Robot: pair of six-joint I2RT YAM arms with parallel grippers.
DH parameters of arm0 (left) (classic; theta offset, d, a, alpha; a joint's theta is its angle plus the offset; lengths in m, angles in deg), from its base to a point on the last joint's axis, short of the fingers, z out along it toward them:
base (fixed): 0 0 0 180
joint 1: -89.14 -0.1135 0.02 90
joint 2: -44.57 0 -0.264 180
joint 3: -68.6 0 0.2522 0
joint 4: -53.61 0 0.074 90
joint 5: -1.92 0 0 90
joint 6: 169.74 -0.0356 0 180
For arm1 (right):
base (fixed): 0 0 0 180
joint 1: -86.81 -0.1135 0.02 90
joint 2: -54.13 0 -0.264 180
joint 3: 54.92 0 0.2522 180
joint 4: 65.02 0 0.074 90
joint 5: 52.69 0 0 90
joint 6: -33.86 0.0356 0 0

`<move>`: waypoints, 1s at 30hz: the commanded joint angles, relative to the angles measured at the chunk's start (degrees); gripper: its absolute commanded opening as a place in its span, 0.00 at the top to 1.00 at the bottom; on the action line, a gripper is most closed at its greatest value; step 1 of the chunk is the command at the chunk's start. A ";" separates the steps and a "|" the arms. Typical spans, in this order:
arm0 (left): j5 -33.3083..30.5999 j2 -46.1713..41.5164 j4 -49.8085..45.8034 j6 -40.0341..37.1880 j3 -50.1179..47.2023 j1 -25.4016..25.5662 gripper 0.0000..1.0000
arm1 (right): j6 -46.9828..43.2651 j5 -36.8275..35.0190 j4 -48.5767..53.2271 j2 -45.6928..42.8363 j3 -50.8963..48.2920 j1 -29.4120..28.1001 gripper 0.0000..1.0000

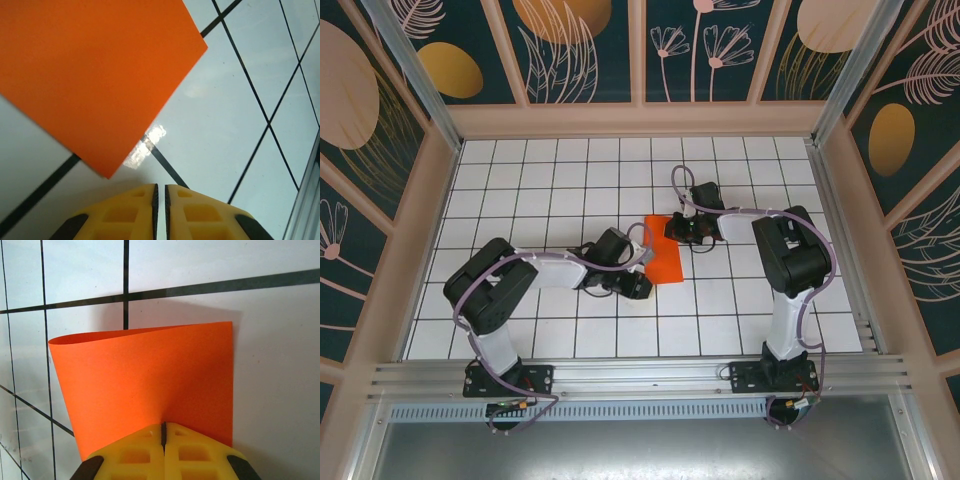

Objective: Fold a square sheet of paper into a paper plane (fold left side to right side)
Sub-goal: First fold the square sheet of paper in half at the center of the table, then hold the square sheet of paper at the center of the table.

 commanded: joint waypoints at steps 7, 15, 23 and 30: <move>1.23 -0.66 -1.13 1.16 7.52 -6.85 0.84 | -0.36 -4.53 5.77 2.58 0.09 -0.14 1.00; 0.33 9.92 -0.62 0.57 17.12 -7.31 0.84 | -0.34 -4.43 5.70 2.54 0.26 -0.50 1.00; 0.42 14.81 -0.22 0.69 19.42 -7.17 0.84 | -0.44 -3.74 5.35 2.39 0.58 -0.68 1.00; -2.17 15.24 -1.92 0.08 17.30 -6.73 0.84 | -0.60 -3.12 4.34 1.50 1.40 -0.73 1.00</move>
